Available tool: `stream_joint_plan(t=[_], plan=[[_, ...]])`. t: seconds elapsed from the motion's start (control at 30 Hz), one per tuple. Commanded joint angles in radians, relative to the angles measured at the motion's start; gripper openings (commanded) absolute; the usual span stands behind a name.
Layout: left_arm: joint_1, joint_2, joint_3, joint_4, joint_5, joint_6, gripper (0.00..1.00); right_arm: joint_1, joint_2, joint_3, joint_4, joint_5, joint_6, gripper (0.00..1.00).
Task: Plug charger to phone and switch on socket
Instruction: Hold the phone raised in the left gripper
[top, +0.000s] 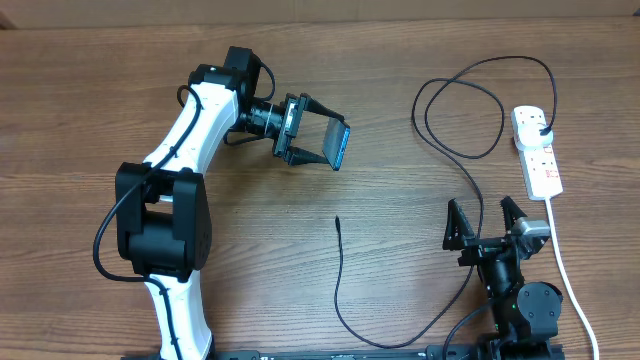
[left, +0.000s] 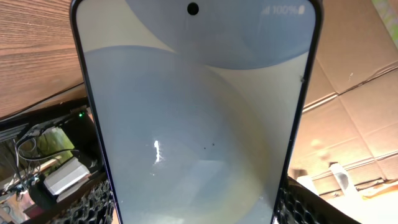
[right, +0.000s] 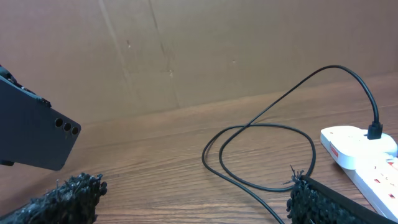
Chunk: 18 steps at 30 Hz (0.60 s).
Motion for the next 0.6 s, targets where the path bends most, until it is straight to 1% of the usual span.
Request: stream_joint_plan(t=[0.0,0.57], plan=[[0.004,-0.004,0.032,-0.003,0.031,0.026,0.04,0.005,-0.011,-0.011,0.003,0.006,-0.005,1.0],[0.004,-0.004,0.032,-0.003,0.031,0.026,0.04,0.005,-0.011,-0.01,0.003,0.025,-0.005,1.0]])
